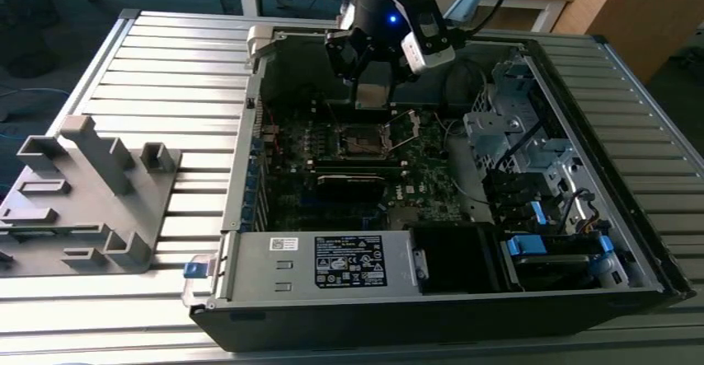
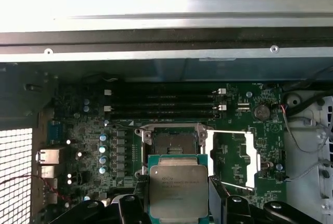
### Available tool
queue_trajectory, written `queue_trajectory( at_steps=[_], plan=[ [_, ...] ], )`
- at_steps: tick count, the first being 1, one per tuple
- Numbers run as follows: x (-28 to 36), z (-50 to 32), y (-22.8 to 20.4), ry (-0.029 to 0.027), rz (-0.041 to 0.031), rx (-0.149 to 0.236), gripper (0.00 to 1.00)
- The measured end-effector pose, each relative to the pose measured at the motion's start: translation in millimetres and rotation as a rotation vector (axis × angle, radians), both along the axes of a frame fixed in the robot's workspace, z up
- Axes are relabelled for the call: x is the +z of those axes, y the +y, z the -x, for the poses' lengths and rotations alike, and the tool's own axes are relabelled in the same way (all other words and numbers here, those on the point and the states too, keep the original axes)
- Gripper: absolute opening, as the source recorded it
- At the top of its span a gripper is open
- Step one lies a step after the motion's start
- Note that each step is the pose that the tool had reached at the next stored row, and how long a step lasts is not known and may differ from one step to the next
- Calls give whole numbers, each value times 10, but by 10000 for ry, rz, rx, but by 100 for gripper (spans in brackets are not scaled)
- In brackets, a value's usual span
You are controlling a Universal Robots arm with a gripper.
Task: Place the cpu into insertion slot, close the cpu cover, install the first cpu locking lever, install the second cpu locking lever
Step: 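Place the cpu into insertion slot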
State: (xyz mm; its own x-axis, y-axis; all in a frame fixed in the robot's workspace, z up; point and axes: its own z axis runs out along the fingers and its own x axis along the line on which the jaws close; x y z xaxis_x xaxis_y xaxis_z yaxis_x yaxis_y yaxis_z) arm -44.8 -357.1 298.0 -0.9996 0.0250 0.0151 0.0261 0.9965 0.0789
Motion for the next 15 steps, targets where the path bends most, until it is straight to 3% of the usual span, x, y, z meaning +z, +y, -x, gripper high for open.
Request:
queue_trajectory(
  at_steps=[15],
  plan=[
    [-39,0,0,-2,41,0,54]
  ],
)
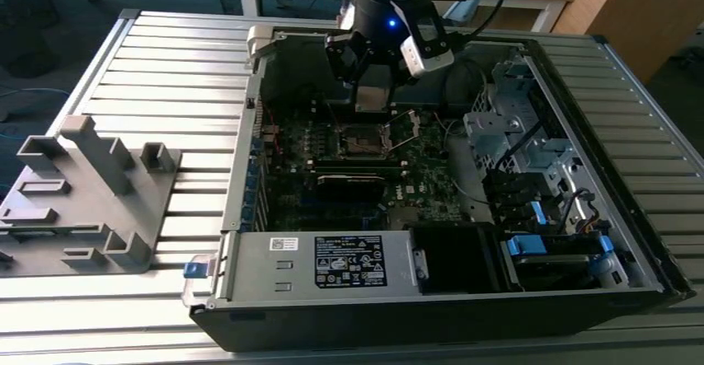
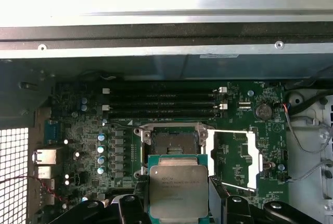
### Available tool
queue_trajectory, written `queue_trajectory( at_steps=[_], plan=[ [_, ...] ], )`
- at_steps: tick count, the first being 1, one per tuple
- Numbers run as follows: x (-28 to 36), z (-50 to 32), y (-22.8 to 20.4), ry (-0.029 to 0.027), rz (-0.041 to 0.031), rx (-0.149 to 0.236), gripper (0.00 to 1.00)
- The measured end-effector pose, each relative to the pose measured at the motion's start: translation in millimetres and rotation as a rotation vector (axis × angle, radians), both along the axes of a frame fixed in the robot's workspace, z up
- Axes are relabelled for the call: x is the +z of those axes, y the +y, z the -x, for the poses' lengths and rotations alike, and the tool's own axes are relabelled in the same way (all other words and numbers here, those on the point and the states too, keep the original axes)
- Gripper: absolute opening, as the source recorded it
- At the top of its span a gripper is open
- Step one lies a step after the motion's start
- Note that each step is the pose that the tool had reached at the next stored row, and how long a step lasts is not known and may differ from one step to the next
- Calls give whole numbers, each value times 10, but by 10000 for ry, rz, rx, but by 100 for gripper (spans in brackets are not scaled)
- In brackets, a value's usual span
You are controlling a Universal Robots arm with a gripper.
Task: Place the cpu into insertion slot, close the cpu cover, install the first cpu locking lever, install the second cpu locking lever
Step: 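Place the cpu into insertion slot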
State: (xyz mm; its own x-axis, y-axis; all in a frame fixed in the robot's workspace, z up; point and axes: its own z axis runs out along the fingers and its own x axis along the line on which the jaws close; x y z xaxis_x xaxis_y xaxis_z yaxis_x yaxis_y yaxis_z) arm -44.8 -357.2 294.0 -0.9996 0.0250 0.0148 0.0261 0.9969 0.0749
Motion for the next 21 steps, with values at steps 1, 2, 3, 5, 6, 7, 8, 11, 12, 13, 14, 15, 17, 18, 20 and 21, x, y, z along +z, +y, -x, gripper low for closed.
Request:
queue_trajectory(
  at_steps=[1,2,3,5,6,7,8,11,12,13,14,15,17,18,20,21],
  plan=[
    [0,0,0,0,-1,0,54],
    [-3,0,0,-1,-2,0,54],
    [-9,0,0,-2,-3,0,54],
    [-11,0,0,-2,-3,0,54],
    [-11,0,0,-1,-2,0,54],
    [-12,0,0,-1,-1,0,54],
    [-13,0,0,-1,-2,0,54],
    [-15,0,10,-2,-3,-1,54],
    [-17,0,12,-2,-3,0,54],
    [-22,0,12,-2,-3,1,54],
    [-31,0,13,-2,-3,1,54],
    [-45,0,13,-1,-2,1,54],
    [-79,0,13,-1,-1,0,54],
    [-98,0,13,-1,-3,1,54],
    [-127,0,13,-1,-2,0,54],
    [-138,0,13,-1,-2,0,54]
  ],
)
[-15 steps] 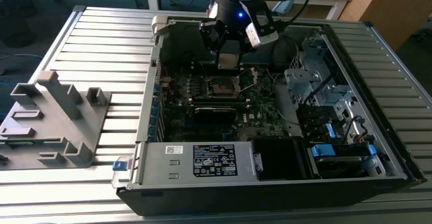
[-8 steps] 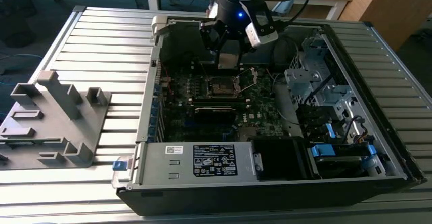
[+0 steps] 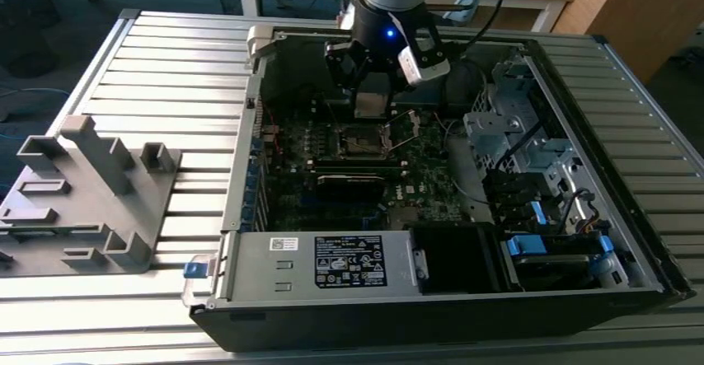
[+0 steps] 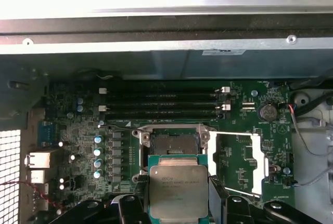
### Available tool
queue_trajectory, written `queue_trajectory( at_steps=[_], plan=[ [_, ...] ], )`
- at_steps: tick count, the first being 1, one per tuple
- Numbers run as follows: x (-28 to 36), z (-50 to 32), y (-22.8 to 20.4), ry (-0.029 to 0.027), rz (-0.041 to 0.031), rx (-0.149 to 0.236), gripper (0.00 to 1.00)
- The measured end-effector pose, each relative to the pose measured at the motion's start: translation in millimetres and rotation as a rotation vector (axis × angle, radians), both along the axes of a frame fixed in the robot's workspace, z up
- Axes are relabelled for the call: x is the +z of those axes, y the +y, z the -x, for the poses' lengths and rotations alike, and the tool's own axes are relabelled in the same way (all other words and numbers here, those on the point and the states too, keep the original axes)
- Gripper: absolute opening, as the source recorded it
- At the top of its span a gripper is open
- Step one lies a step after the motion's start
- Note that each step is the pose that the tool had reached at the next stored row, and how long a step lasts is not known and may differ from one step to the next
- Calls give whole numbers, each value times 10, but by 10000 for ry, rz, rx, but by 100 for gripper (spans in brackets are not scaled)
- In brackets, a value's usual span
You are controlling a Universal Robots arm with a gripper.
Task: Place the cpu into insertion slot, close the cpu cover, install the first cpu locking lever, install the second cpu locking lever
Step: 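Place the cpu into insertion slot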
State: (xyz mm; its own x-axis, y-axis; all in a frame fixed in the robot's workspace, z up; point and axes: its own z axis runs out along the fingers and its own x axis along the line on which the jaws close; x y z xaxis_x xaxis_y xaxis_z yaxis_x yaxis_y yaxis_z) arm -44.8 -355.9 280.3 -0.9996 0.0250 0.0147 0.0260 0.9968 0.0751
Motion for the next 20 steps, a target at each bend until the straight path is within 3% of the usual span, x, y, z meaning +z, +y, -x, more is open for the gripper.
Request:
queue_trajectory(
  at_steps=[11,20],
  plan=[
    [-24,0,0,-2,-3,1,54],
    [-101,0,0,-17,0,56,54]
  ],
)
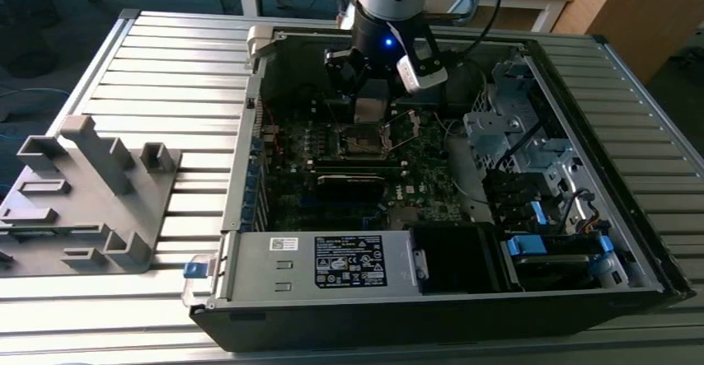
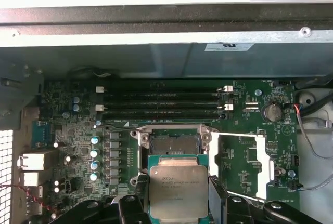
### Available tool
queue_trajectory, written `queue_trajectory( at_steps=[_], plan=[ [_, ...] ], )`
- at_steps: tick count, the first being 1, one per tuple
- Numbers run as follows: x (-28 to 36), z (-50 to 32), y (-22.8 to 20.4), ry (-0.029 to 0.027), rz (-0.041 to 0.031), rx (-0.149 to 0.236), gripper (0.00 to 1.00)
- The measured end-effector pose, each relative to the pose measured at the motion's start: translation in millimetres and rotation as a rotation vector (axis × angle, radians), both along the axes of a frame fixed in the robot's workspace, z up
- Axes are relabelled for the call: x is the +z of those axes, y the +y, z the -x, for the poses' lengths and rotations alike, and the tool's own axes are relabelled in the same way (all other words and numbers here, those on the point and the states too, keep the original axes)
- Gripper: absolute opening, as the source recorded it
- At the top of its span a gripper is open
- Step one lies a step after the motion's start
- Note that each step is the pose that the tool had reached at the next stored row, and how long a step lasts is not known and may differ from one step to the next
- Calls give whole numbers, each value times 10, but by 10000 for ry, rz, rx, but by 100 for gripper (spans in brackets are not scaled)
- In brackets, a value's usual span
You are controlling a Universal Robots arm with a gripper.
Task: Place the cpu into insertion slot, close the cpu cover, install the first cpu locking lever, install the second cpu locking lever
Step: 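Place the cpu into insertion slot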
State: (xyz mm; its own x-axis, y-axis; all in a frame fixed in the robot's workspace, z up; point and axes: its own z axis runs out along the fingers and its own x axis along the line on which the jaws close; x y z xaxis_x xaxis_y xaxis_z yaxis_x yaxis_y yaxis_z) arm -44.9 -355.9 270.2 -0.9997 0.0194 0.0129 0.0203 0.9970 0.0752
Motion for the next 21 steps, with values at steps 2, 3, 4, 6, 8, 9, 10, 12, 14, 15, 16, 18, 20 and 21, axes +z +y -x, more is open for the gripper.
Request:
queue_trajectory(
  at_steps=[2,3,4,6,8,9,10,12,14,15,16,18,20,21],
  plan=[
    [-3,0,0,-2,4,6,54],
    [-3,0,-1,-1,5,7,54],
    [-6,0,0,-3,4,7,54],
    [-19,1,0,-15,14,7,54],
    [-24,0,0,-21,46,8,54],
    [-25,0,0,-22,64,8,54],
    [-25,0,0,-22,81,8,54],
    [-24,1,-1,-21,97,8,54],
    [-25,0,0,-22,113,8,54],
    [-25,0,0,-22,115,8,54],
    [-25,0,0,-22,117,8,54],
    [-25,0,0,-21,137,8,54],
    [-25,0,0,-21,138,8,54],
    [-26,0,0,-21,139,8,54]
  ],
)
